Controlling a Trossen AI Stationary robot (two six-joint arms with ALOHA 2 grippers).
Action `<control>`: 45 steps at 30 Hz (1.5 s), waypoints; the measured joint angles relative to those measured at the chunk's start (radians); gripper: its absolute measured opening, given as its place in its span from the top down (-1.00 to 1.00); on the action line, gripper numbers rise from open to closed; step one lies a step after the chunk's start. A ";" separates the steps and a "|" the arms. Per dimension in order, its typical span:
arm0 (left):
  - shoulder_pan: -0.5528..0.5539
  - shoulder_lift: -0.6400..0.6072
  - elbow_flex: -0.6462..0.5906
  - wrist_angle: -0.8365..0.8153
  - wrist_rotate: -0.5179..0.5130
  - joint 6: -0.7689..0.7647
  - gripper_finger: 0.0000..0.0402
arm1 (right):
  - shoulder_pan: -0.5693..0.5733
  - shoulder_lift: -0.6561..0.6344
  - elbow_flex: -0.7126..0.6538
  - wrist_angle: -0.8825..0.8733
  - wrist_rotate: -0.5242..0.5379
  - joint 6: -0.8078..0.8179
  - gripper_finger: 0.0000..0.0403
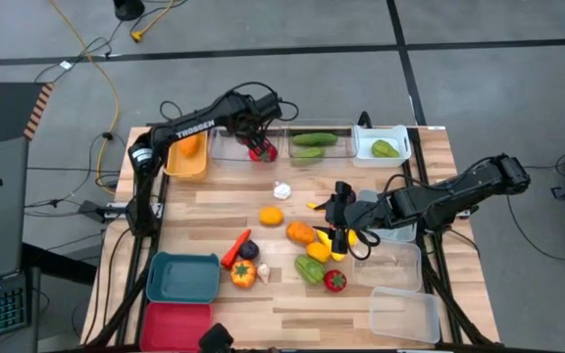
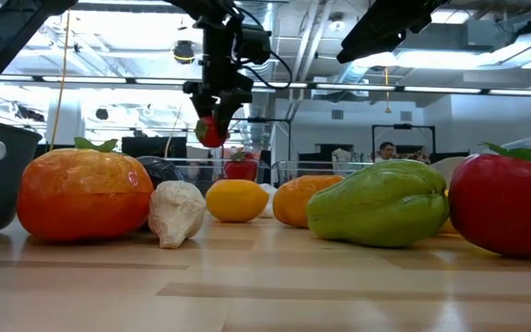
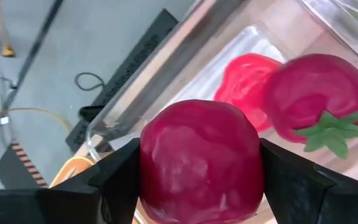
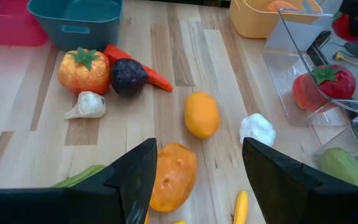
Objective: Sort produce into baskets
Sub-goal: Put the red tomato into the left transparent bin
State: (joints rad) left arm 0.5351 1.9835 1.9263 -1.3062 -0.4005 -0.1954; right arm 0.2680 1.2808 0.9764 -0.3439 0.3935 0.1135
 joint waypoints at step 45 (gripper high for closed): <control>-0.377 -0.277 0.000 -0.005 -0.077 0.040 -0.77 | 0.061 0.000 -0.001 0.000 -0.216 0.177 -0.32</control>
State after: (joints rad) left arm 0.1581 1.7065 1.9266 -1.3108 -0.4775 -0.1559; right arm 0.3285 1.2808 0.9756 -0.3435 0.1772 0.2905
